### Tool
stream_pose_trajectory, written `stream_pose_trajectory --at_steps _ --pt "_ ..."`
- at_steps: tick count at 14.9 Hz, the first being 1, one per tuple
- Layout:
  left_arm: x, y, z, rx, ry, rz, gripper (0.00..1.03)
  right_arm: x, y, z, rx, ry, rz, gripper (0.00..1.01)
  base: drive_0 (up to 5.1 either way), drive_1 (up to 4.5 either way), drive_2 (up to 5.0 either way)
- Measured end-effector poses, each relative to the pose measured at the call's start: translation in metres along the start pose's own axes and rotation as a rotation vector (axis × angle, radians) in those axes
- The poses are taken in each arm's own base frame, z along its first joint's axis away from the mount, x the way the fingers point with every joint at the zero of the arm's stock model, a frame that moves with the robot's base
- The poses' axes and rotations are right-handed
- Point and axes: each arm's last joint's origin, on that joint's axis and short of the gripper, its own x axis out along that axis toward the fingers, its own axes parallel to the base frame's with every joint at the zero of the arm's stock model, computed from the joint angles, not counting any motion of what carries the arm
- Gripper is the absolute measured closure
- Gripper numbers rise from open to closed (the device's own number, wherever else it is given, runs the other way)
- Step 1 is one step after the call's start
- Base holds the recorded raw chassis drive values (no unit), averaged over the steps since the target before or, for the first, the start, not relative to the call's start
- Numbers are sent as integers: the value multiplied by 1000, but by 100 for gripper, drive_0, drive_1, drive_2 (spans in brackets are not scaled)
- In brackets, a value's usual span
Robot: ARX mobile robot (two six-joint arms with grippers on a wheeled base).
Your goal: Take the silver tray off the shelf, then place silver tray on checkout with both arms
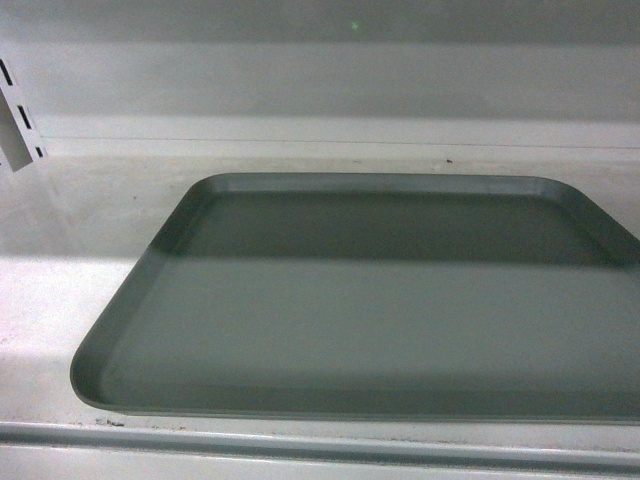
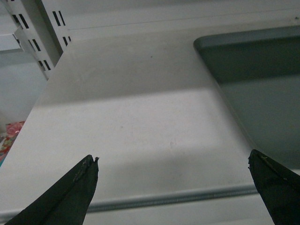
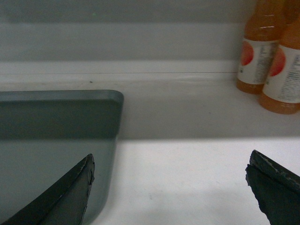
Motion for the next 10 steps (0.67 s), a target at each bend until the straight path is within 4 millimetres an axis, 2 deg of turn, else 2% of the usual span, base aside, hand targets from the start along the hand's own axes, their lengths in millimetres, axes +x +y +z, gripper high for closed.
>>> stream_pose_trajectory --at_steps 5,8,10 --pt "50 -1 19 -54 3 -75 5 48 2 26 -1 -51 110 3 0 0 0" --pt "100 -8 28 -90 112 -120 5 90 7 23 0 46 161 3 0 0 0" --pt "122 -15 32 -102 173 -136 5 111 11 23 2 95 185 3 0 0 0"
